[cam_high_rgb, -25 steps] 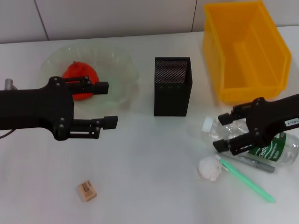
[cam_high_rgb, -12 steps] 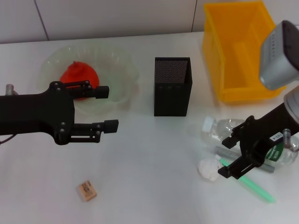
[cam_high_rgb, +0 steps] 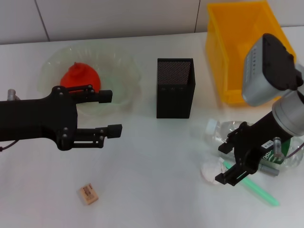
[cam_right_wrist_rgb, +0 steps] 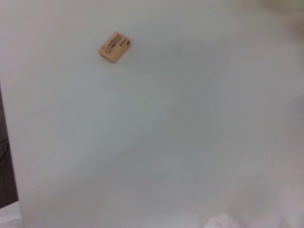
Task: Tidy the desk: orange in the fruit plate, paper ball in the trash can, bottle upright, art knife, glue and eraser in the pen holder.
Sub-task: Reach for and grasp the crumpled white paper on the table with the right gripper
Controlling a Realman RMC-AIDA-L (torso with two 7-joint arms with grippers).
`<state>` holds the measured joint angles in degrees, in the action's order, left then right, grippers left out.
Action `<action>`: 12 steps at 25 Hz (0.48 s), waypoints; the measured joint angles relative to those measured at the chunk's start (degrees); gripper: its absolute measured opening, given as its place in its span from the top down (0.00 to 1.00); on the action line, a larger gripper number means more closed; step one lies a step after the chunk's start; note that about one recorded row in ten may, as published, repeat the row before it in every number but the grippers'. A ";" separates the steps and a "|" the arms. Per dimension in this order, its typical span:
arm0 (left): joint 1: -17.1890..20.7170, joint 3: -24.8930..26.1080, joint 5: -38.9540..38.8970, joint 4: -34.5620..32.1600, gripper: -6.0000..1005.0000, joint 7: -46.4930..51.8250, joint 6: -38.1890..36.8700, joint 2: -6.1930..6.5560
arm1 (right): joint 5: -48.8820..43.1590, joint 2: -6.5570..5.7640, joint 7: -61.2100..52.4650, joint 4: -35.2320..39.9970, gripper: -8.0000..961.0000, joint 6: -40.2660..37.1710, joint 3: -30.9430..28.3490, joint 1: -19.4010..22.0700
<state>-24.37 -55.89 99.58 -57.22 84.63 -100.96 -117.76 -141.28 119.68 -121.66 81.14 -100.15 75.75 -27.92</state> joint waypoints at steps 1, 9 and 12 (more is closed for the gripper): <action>0.04 0.00 0.00 -0.01 0.21 -0.01 -0.04 -0.01 | -0.58 0.06 -0.30 -0.37 0.19 1.29 1.40 -0.03; 0.25 0.00 -0.22 0.31 0.21 -0.05 -0.09 -0.09 | -1.73 0.10 -0.92 -1.33 0.21 4.61 4.83 -0.21; 0.30 0.00 -0.20 0.34 0.21 -0.06 -0.11 -0.15 | -1.82 0.11 -1.26 -1.76 0.22 5.71 6.06 -0.21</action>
<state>-24.06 -55.89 99.38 -56.88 84.57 -101.07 -117.91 -143.10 119.79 -122.92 79.38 -94.43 81.80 -28.13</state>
